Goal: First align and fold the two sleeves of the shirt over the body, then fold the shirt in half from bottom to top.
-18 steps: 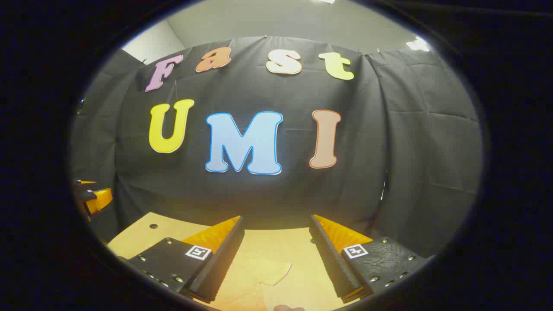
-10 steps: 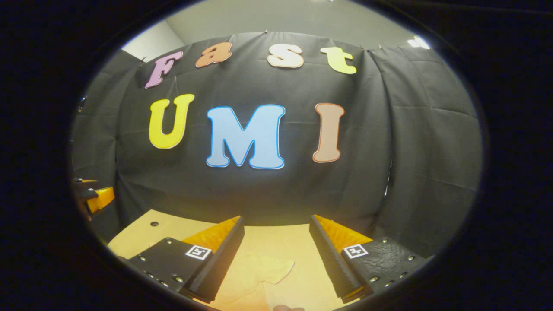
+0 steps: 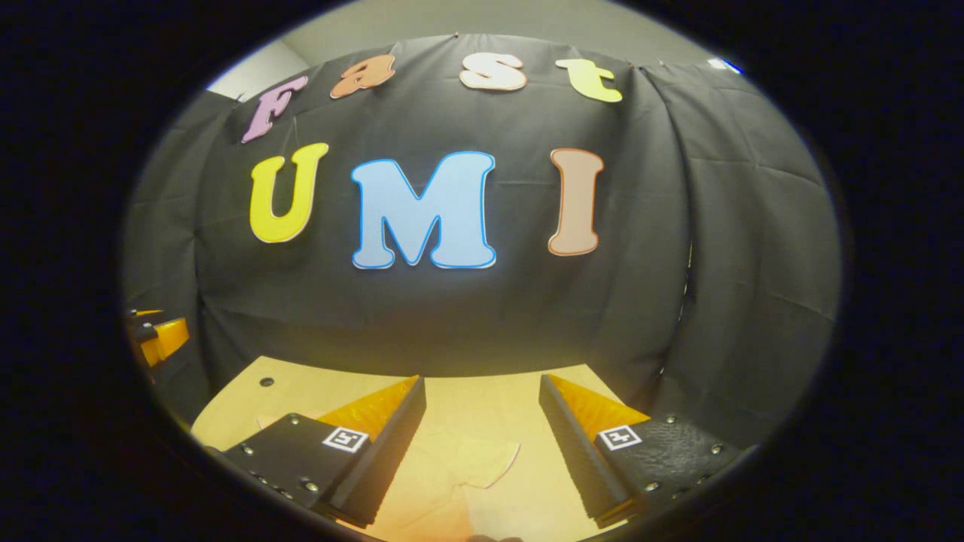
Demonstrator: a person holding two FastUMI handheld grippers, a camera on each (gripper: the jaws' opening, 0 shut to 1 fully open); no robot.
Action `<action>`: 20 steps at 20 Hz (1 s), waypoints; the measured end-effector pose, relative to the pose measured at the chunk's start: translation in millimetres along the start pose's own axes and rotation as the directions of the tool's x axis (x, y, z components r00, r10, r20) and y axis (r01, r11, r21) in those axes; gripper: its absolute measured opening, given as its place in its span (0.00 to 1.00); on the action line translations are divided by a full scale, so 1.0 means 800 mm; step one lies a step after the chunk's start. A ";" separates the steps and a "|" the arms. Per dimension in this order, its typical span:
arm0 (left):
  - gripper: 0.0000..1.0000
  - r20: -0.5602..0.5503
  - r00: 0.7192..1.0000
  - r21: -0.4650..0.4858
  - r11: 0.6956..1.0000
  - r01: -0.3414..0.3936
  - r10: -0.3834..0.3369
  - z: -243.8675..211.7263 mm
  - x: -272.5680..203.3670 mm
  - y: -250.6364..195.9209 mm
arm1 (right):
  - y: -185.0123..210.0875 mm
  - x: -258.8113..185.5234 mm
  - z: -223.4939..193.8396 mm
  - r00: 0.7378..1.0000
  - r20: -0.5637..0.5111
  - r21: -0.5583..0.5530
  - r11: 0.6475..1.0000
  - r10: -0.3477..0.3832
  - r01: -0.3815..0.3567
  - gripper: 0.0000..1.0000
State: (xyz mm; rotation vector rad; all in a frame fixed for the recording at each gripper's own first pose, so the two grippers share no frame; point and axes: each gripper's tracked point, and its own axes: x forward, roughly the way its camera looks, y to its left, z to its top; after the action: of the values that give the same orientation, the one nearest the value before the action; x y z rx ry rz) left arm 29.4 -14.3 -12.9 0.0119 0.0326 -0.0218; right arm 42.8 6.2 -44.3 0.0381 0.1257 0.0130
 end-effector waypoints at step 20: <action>1.00 -0.056 0.997 -0.016 0.999 -0.051 0.050 -0.024 -0.001 0.017 | -0.017 0.149 -0.251 0.897 -0.442 0.034 0.999 0.002 0.014 0.96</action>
State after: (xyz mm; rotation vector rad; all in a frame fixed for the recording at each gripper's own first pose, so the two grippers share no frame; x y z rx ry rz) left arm 27.8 -0.2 -32.0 -0.0038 0.0881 0.0297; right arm 136.0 2.1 -259.0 0.0713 0.5836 0.0128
